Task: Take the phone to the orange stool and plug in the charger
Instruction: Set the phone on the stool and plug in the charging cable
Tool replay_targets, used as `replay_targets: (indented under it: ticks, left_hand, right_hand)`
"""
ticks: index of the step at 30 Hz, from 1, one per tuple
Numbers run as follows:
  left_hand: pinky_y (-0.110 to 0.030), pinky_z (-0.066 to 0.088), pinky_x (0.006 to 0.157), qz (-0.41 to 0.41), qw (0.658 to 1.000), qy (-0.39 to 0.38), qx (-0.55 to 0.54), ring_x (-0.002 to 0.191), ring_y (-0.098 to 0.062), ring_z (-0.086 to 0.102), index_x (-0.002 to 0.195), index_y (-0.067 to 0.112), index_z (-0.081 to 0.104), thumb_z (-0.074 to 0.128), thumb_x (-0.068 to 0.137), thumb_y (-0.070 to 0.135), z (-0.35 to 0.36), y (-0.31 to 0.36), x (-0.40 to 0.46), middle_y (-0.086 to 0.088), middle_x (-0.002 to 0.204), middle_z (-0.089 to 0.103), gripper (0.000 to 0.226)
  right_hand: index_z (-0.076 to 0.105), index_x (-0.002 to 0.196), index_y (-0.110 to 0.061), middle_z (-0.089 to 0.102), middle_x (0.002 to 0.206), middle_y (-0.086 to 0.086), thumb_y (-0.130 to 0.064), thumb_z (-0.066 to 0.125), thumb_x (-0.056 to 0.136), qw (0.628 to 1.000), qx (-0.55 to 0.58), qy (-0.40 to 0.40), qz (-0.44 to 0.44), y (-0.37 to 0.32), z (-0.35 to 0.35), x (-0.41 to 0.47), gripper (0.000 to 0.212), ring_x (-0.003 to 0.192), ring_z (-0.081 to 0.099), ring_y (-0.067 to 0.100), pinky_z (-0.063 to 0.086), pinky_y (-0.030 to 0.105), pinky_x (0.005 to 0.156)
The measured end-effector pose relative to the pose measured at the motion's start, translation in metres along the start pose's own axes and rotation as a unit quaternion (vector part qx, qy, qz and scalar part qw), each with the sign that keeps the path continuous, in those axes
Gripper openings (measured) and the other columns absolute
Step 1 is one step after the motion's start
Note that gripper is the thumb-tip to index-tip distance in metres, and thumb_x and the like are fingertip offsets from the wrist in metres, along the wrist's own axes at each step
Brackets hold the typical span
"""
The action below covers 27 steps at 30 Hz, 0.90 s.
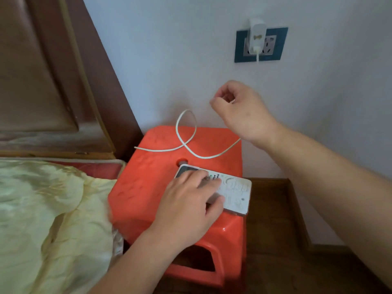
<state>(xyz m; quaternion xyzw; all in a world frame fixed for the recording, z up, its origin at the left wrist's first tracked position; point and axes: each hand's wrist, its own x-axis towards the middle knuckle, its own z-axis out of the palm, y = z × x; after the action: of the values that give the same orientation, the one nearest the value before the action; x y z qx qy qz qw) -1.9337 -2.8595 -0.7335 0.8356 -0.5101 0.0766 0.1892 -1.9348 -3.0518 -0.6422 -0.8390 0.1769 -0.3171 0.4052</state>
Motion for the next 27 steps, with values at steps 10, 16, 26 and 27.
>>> replay_targets:
  ticks: [10,16,26,27]
  left_hand:
    - [-0.042,0.034,0.104,-0.043,0.999,0.020,-0.006,0.125,-0.022,0.047,0.125,0.026,0.059,0.046,0.090,0.043,0.018,0.011,-0.013,-0.002,0.133,0.058,0.041]
    - [-0.038,0.028,0.105,-0.044,0.998,0.033,-0.023,0.126,-0.020,0.045,0.124,0.028,0.060,0.046,0.090,0.045,0.019,0.008,-0.014,0.000,0.132,0.058,0.040]
    - [-0.042,0.031,0.105,-0.040,0.998,0.037,-0.043,0.127,-0.022,0.044,0.125,0.026,0.058,0.045,0.090,0.044,0.018,0.008,-0.014,-0.001,0.131,0.057,0.042]
    - [-0.042,0.031,0.105,-0.042,0.998,0.035,-0.044,0.127,-0.022,0.043,0.124,0.026,0.058,0.046,0.090,0.044,0.018,0.008,-0.014,-0.002,0.131,0.057,0.041]
  right_hand:
    - [0.059,0.092,-0.008,0.061,0.078,0.010,-0.054,0.047,0.087,0.980,-0.038,-0.116,0.157,0.013,0.064,0.044,0.048,0.076,0.067,0.033,0.056,0.043,0.067]
    - [0.065,0.094,-0.001,0.061,0.087,0.021,-0.038,0.042,0.094,0.976,-0.055,-0.147,0.152,0.023,0.085,0.043,0.044,0.074,0.056,0.030,0.049,0.037,0.068]
    - [0.070,0.098,-0.020,0.070,0.108,0.008,-0.042,0.057,0.075,0.926,-0.293,-0.236,-0.040,-0.023,0.116,0.050,0.034,0.099,0.063,0.031,0.052,0.038,0.085]
    - [0.069,0.098,-0.023,0.069,0.109,0.006,-0.043,0.056,0.074,0.922,-0.305,-0.230,-0.060,-0.029,0.124,0.049,0.034,0.101,0.062,0.031,0.050,0.039,0.086]
